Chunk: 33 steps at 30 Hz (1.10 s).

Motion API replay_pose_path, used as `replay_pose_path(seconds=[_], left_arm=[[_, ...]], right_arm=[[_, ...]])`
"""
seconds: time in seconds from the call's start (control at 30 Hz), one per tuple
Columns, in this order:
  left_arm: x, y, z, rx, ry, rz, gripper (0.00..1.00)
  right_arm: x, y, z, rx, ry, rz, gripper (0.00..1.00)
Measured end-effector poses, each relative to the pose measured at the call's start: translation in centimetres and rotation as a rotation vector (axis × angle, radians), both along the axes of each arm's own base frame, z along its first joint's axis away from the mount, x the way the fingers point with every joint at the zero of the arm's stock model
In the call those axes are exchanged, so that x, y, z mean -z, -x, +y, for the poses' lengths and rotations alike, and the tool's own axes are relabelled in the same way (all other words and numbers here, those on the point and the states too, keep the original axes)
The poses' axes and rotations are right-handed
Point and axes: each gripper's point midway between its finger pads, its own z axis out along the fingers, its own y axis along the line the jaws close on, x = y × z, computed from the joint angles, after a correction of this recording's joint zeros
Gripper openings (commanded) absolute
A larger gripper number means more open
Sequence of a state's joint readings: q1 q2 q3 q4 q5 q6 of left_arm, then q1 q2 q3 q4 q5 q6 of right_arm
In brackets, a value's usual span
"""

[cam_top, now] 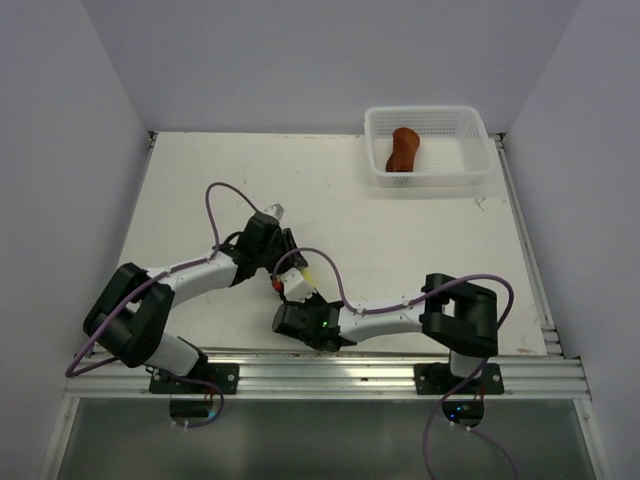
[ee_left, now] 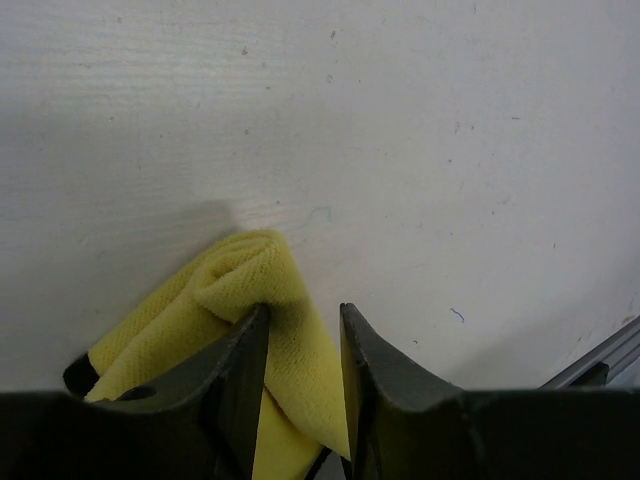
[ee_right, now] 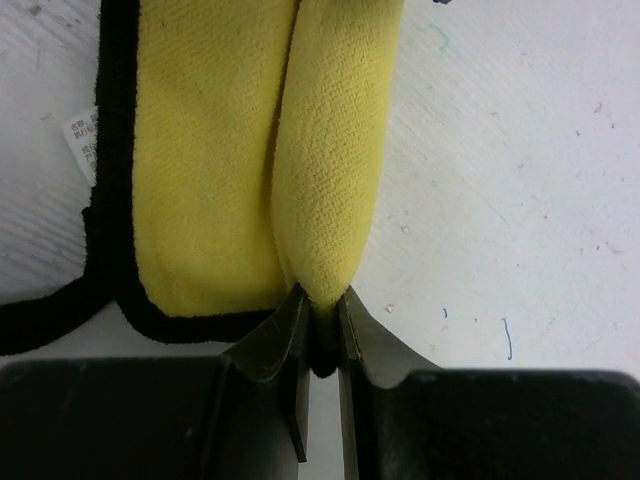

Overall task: Roll the towels
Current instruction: Roll the towel

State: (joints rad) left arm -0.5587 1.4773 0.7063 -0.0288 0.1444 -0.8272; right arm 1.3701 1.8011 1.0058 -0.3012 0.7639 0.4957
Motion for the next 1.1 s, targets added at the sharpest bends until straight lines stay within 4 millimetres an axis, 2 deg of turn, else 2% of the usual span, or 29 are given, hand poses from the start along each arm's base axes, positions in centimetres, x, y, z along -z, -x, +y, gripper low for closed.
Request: replay_pose_path(seconds=[0.23,0.47,0.83,1.1], left_arm=[[-0.1,0.3,0.7,-0.011,-0.025,-0.006,0.35],[0.3,1.9,2.3,-0.032,-0.056,0.002,0.37],[-4.3,1.7,3.6,-0.079,-0.029,-0.119,0.39],[-5.6,1.5,2.6,-0.049,0.03,-0.148,0.38]], right_arm=[[0.0,0.3,0.3,-0.009,0.097,-0.065,0.0],[0.1,0.5,0.4,-0.027,0.188,-0.115,0.0],[0.2,0.6,0.5,-0.045,0.254,-0.137,0.0],[0.4,0.8,0.8,-0.081,0.348,-0.176,0.0]])
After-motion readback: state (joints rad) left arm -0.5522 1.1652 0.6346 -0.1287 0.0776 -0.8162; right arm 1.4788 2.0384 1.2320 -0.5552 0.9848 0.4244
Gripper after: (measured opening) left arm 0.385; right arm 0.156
